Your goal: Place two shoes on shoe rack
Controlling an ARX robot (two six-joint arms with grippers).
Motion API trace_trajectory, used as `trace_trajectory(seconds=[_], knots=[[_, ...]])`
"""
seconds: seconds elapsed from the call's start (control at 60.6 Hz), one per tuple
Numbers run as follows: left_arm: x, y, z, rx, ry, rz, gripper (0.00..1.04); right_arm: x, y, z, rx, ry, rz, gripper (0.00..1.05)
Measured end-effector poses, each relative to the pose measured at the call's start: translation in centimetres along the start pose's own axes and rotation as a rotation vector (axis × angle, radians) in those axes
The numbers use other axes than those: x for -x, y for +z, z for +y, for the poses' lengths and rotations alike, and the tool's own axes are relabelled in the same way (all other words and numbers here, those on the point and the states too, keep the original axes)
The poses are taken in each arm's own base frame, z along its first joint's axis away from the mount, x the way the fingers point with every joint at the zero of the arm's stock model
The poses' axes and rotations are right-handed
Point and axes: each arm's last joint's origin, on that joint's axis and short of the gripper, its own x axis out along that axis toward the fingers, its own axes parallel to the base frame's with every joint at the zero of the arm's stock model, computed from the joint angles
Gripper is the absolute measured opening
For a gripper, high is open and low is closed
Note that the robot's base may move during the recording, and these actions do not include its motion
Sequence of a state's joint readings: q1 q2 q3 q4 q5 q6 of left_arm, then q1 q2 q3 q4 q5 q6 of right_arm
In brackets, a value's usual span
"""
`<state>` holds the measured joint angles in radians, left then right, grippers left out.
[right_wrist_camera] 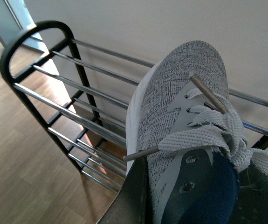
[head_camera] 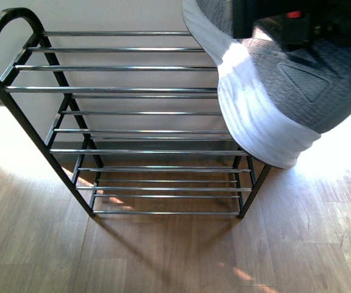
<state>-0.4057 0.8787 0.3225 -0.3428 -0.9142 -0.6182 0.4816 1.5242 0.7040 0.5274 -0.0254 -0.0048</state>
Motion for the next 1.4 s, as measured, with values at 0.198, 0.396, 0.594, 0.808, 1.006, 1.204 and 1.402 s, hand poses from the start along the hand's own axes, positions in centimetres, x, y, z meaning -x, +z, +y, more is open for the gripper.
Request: trace_trajectory(seconds=[0.198, 0.396, 0.594, 0.808, 1.006, 1.204, 1.402], knots=[[0.0, 0.0, 0.0, 0.000, 0.000, 0.000, 0.01, -5.0, 0.5, -0.9, 0.060, -0.140, 0.084, 0.01], [0.0, 0.0, 0.0, 0.000, 0.000, 0.000, 0.01, -9.5, 1.2, -2.7, 0.195, -0.305, 0.123, 0.01], [0.0, 0.0, 0.0, 0.000, 0.000, 0.000, 0.01, -12.5, 0.2, -4.5, 0.270, -0.393, 0.184, 0.01], [0.0, 0.0, 0.0, 0.000, 0.000, 0.000, 0.01, -13.5, 0.0, -5.5, 0.280, -0.461, 0.231, 0.01], [0.0, 0.0, 0.0, 0.000, 0.000, 0.000, 0.01, -13.5, -0.1, -5.6, 0.299, -0.469, 0.248, 0.04], [0.0, 0.0, 0.0, 0.000, 0.000, 0.000, 0.01, -11.1, 1.6, -5.7, 0.213, -0.398, 0.226, 0.42], [0.0, 0.0, 0.0, 0.000, 0.000, 0.000, 0.01, -4.9, 4.6, -6.0, 0.159, -0.404, 0.116, 0.79]])
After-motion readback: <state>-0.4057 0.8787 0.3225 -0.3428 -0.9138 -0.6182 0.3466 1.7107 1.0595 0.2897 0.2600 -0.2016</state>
